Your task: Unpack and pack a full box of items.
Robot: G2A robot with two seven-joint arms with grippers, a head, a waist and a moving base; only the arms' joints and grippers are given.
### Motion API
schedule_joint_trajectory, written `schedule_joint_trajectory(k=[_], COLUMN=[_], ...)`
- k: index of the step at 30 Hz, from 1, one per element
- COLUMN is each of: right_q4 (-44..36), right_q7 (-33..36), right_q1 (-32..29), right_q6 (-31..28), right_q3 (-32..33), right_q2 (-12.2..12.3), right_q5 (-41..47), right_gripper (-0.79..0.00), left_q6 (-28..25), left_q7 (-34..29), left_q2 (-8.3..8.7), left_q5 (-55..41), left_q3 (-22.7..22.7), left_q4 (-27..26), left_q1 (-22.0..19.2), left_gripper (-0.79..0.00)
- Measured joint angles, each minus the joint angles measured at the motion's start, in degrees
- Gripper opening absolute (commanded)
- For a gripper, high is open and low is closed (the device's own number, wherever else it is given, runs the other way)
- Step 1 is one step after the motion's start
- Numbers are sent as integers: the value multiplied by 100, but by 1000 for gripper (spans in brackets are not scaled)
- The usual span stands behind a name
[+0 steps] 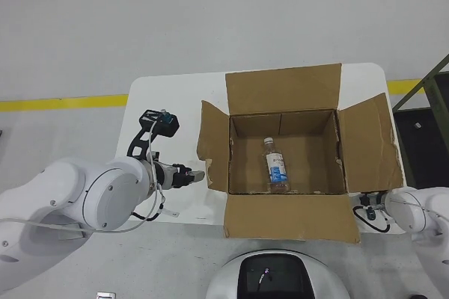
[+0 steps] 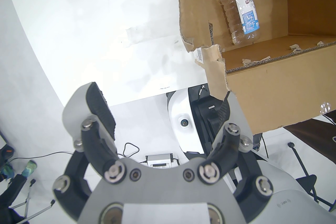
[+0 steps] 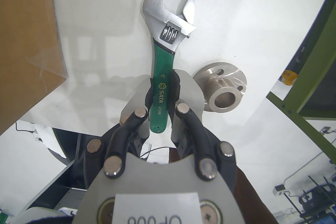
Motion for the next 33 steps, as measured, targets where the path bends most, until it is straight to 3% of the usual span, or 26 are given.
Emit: schedule_joint_trajectory(k=[9,15,23,33], right_q4=[-140,-465,-1030,-1468], right_q7=[-45,-45,-314,-816], right_q1=[-27,-127,-395,-492], right_q6=[92,175,360,119], right_q3=[221,752,2269,4261], right_q2=[3,23,62,58], right_q5=[317,951,2306,5002], right_gripper=[-785,-785,-785,-785], left_q6=[0,0,0,0], left_q7=[0,0,0,0], left_q2=[0,0,0,0], left_q5=[0,0,0,0], left_q3=[0,0,0,0], left_q4=[0,0,0,0], left_q1=[0,0,0,0], left_gripper=[0,0,0,0])
